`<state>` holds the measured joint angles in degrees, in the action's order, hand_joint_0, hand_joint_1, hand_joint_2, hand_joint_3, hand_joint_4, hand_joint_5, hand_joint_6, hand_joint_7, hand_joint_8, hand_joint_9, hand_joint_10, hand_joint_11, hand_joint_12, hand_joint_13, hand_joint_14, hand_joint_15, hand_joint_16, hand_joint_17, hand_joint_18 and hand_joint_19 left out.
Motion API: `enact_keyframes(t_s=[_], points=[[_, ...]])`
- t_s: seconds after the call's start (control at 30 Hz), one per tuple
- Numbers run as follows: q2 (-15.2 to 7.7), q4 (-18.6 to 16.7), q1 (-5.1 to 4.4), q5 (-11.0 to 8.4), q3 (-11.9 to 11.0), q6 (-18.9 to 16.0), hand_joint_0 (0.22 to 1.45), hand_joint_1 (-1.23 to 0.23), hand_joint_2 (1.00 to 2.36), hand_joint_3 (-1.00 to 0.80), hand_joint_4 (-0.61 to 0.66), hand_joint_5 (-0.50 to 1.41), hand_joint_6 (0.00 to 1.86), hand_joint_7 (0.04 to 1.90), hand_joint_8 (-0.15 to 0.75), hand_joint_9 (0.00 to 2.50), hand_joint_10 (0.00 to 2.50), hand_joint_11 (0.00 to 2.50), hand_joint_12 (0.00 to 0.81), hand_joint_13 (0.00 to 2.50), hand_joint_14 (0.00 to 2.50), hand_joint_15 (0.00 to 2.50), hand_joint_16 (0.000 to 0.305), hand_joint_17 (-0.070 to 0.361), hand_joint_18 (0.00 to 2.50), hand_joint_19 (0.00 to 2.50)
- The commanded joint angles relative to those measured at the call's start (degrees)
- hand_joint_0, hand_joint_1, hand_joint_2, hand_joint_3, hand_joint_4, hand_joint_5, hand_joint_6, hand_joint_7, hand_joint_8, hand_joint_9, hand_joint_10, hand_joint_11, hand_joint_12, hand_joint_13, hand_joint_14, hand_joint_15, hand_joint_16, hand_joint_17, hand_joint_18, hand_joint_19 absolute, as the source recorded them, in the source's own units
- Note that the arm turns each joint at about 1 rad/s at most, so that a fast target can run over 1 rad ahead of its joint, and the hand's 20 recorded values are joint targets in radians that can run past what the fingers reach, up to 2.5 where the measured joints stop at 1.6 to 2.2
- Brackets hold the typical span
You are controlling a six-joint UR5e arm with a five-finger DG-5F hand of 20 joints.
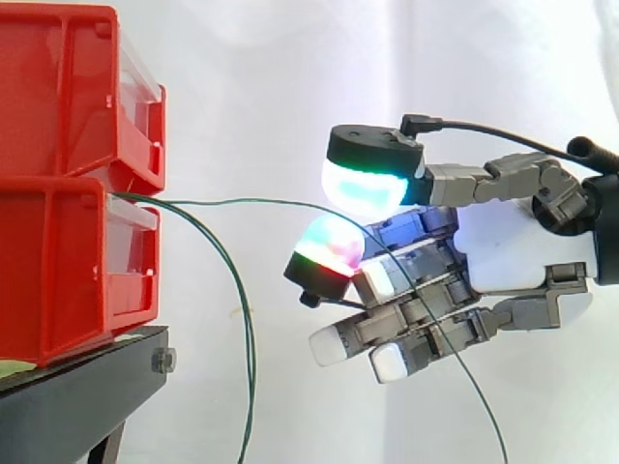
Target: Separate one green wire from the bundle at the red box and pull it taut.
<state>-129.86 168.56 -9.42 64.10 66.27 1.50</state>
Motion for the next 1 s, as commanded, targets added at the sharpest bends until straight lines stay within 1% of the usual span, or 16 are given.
enact_keyframes(t_s=[0.0, 0.1, 0.27, 0.33, 0.4, 0.63, 0.8, 0.97], points=[[0.04, 0.10, -0.16, -0.03, 0.00, -0.01, 0.58, -0.69, 1.01, -0.34, 0.19, -0.16, 0.90, 0.97, 0.296, 1.11, 0.02, 0.71, 0.353, 0.75, 0.02, 0.39, 0.052, 0.116, 0.77, 0.57], [-0.04, 0.10, -0.34, -0.03, 0.00, -0.01, 0.57, -0.69, 1.01, -0.36, 0.19, -0.16, 0.90, 0.97, 0.298, 1.11, 0.02, 0.71, 0.353, 0.75, 0.01, 0.39, 0.052, 0.117, 0.77, 0.58], [-0.04, 0.10, -0.51, -0.03, 0.00, -0.09, 0.58, -0.77, 1.01, -0.39, 0.19, -0.16, 0.90, 0.98, 0.297, 1.11, 0.02, 0.71, 0.352, 0.77, 0.01, 0.40, 0.052, 0.117, 0.77, 0.58], [-0.04, 0.10, -0.69, -0.03, 0.00, -0.44, 0.60, -0.79, 1.01, -0.35, 0.18, -0.15, 0.90, 1.01, 0.291, 1.12, 0.02, 0.72, 0.350, 0.77, 0.01, 0.40, 0.052, 0.116, 0.77, 0.58], [-0.04, 0.10, -0.78, -0.11, 0.00, -0.62, 0.61, -0.79, 1.02, -0.26, 0.15, -0.15, 0.91, 1.04, 0.293, 1.14, 0.02, 0.72, 0.347, 0.78, 0.02, 0.40, 0.051, 0.115, 0.80, 0.58], [-0.04, 0.10, -0.95, -0.11, 0.00, -0.62, 0.60, -0.80, 1.02, -0.10, 0.08, -0.13, 0.92, 1.11, 0.304, 1.20, 0.02, 0.73, 0.358, 0.81, 0.01, 0.41, 0.053, 0.119, 0.83, 0.57], [-0.04, 0.10, -1.04, -0.11, 0.00, -0.71, 0.60, -0.81, 1.02, -0.06, 0.05, -0.12, 0.92, 1.11, 0.310, 1.22, 0.02, 0.70, 0.376, 0.83, 0.01, 0.39, 0.057, 0.127, 0.87, 0.55], [-0.04, 0.72, -1.04, -0.11, 0.00, -1.15, 0.60, -0.82, 1.02, -0.04, 0.04, -0.11, 0.91, 1.13, 0.307, 1.20, 0.02, 0.67, 0.379, 0.82, 0.01, 0.40, 0.057, 0.129, 0.85, 0.54]])
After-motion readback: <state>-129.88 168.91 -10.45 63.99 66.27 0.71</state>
